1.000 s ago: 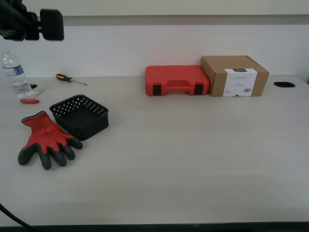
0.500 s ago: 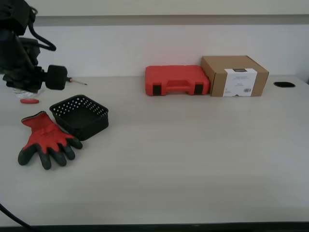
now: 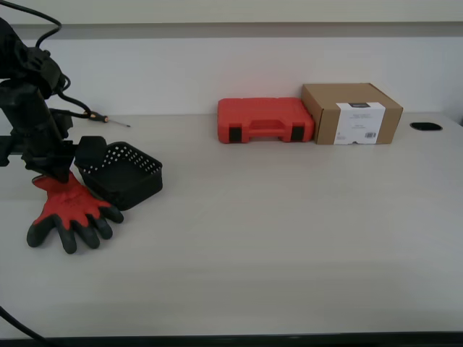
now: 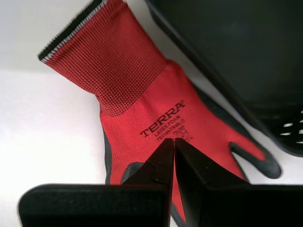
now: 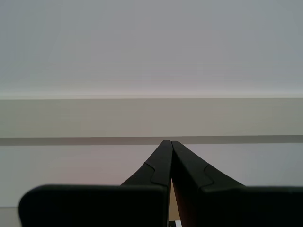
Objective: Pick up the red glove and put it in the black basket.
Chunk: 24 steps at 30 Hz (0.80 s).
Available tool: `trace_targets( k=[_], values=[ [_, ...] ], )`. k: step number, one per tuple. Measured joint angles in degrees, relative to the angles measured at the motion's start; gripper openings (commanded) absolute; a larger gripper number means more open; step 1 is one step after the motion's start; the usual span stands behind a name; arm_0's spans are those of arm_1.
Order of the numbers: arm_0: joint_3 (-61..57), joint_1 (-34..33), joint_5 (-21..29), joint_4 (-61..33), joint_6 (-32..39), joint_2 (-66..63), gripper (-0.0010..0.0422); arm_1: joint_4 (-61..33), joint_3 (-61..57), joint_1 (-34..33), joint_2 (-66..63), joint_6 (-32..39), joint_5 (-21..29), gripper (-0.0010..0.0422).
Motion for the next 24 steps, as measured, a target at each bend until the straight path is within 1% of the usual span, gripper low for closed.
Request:
trace_targets(
  k=[6,8,10,12,15,17,19,20,21,22,23,24],
  values=[
    [0.00,-0.07,-0.02,0.00,0.00,0.00,0.0000,-3.06,5.31,1.14,5.66,3.10,-0.09,0.0002],
    [0.00,-0.07,-0.02,0.00,0.00,0.00,0.0000,-3.26,6.54,1.44,7.98,4.09,-0.33,0.0018],
    [0.00,0.00,0.00,0.00,0.00,0.00,0.0000,-4.20,7.74,1.60,10.03,4.07,-1.33,0.0044],
    [0.00,-0.09,-0.02,-0.02,0.00,0.00,0.0000,-5.11,9.05,1.70,11.93,4.04,-1.60,0.0083],
    [0.00,-0.07,-0.02,0.00,0.00,0.00,0.0000,-7.69,10.91,1.84,14.71,4.02,-1.66,0.0162],
    [0.00,-0.07,-0.02,-0.02,0.00,0.00,0.0000,-8.00,12.52,2.08,17.22,4.00,-1.68,0.0240],
    [0.00,-0.02,-0.02,-0.02,0.00,0.00,0.0000,-8.94,14.47,2.34,19.85,3.13,-1.73,0.0289],
    [0.00,-0.07,-0.02,0.00,0.00,0.00,0.0000,-10.16,15.98,2.49,21.44,2.51,-1.64,0.0303],
    [0.00,-0.04,0.00,0.00,0.00,0.00,0.0000,-11.72,17.51,2.62,22.97,2.14,-1.70,0.0302],
    [0.00,-0.02,-0.02,-0.02,0.00,0.00,0.0000,-13.42,19.06,2.73,24.44,2.08,-1.46,0.0287],
    [0.00,-0.02,0.00,-0.02,0.00,0.00,0.0000,-15.34,20.48,2.84,25.81,2.12,-1.25,0.0260],
    [0.00,-0.07,0.00,-0.04,0.00,0.00,0.0000,-17.07,22.03,2.84,27.23,2.10,-1.03,0.0219]
  ],
)
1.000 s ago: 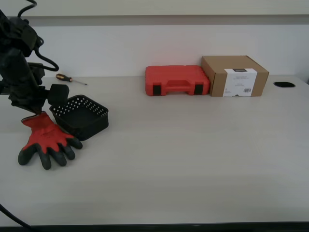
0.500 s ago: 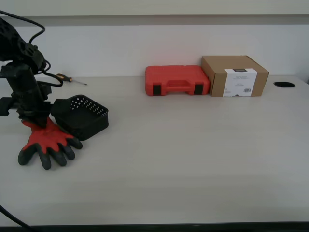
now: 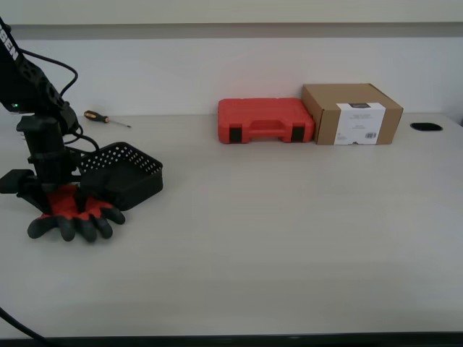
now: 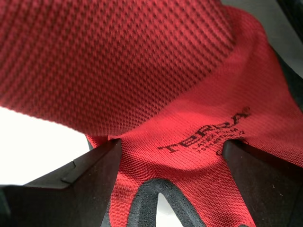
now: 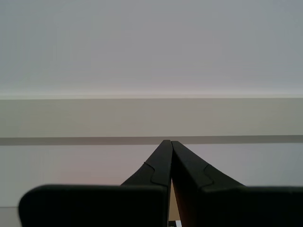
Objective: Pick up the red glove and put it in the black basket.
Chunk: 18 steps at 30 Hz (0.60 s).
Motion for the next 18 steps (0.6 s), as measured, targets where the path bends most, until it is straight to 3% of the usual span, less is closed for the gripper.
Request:
trace_targets(
  k=[5,8,18],
  values=[
    [0.00,0.04,-0.02,-0.02,-0.02,0.00,0.0000,-2.47,2.56,-0.11,2.43,0.35,0.57,0.0002],
    [0.00,0.00,0.00,0.00,0.00,0.00,0.0000,-1.62,2.32,0.09,1.31,1.73,2.95,-0.0004],
    [0.00,0.04,-0.02,-0.04,0.00,0.00,0.0000,-0.81,-2.95,0.07,-12.68,2.25,2.38,-0.0002]
  ],
)
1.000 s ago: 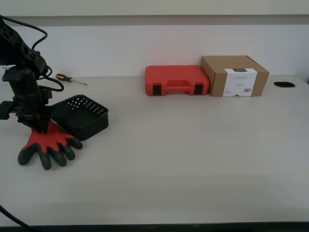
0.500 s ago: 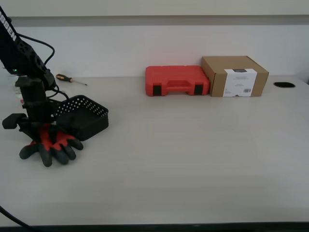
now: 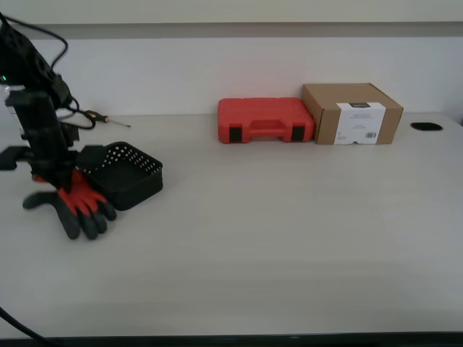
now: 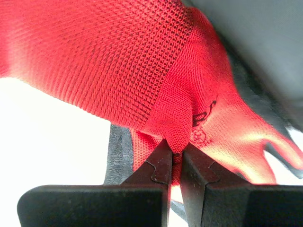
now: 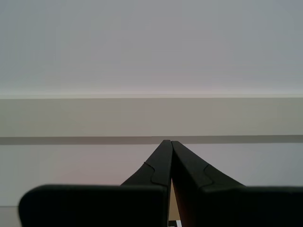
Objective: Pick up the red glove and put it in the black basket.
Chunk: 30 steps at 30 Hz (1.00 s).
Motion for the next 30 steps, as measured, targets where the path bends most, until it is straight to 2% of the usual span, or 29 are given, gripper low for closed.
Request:
trace_targets(
  k=[4,7,12,14,17,19,21,30],
  values=[
    [0.00,-0.02,0.02,-0.07,0.00,0.00,0.0000,0.11,-3.37,0.00,-10.69,0.07,-0.33,-0.0002],
    [0.00,-0.04,0.00,-0.09,0.00,0.00,0.0000,0.74,-3.85,-0.07,-16.48,0.07,1.38,-0.0002],
    [0.00,-0.04,0.00,-0.09,0.00,0.00,0.0000,0.87,-2.84,-0.79,-19.63,-4.87,11.98,-0.0002],
    [0.00,0.00,-0.02,-0.09,0.00,0.00,0.0000,1.70,-1.60,-2.12,-20.15,-5.31,13.03,-0.0002],
    [0.00,-0.02,0.00,-0.07,0.00,0.00,0.0000,3.93,-0.79,-4.63,-19.45,-5.51,12.87,-0.0002],
    [0.00,-0.07,0.00,-0.09,0.00,0.00,0.0000,6.19,-0.94,-6.51,-18.97,-5.84,10.19,-0.0002],
    [0.00,-0.02,0.00,-0.11,0.00,0.00,0.0000,7.32,0.63,-7.15,-17.38,-6.45,10.78,-0.0002],
    [0.00,0.00,0.00,-0.11,0.00,-0.02,0.0000,4.11,10.49,-7.34,0.59,-8.17,11.61,-0.0001]
  ],
)
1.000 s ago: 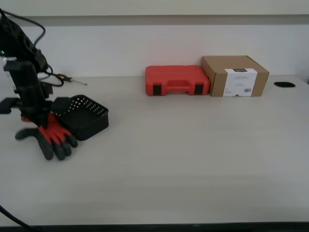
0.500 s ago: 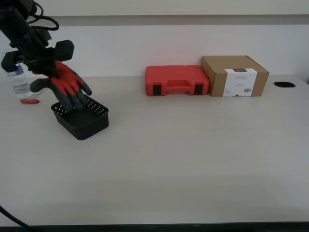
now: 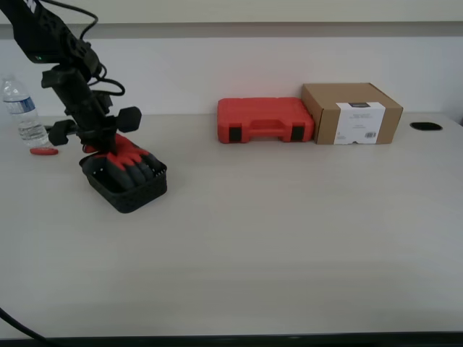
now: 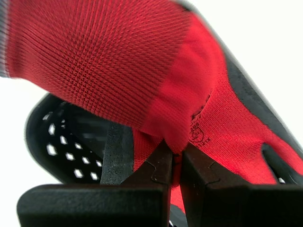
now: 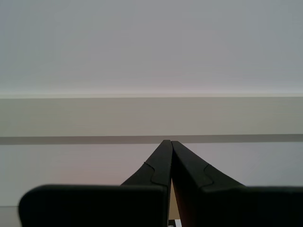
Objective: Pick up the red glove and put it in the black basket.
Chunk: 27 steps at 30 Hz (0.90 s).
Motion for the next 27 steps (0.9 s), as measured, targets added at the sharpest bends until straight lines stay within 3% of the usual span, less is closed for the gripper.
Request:
trace_targets(
  k=[7,14,17,21,24,25,27],
  values=[
    [0.00,0.00,0.00,0.00,0.00,0.00,0.0000,-2.34,4.94,-0.02,8.87,0.00,0.11,0.0000],
    [0.00,0.02,0.00,0.00,0.00,0.00,0.0000,-2.45,4.79,-0.11,9.46,1.73,0.46,0.0009],
    [0.00,0.02,0.00,0.00,0.00,0.00,0.0000,-3.30,4.87,-0.11,9.42,1.95,1.64,0.0055],
    [0.00,0.07,0.02,0.00,0.00,0.00,0.0000,-4.26,4.81,-0.15,9.29,2.01,2.08,0.0153],
    [0.00,0.07,0.00,0.00,0.00,0.00,0.0000,-4.37,4.81,-0.24,8.11,1.86,2.05,0.0188],
    [0.00,0.00,0.00,0.00,0.00,0.00,0.0000,-4.63,4.81,-0.28,7.13,1.79,2.03,0.0186],
    [0.00,0.04,0.00,-0.02,0.00,0.00,0.0000,-6.05,5.09,-0.35,2.69,1.84,2.05,0.0133]
  ],
)
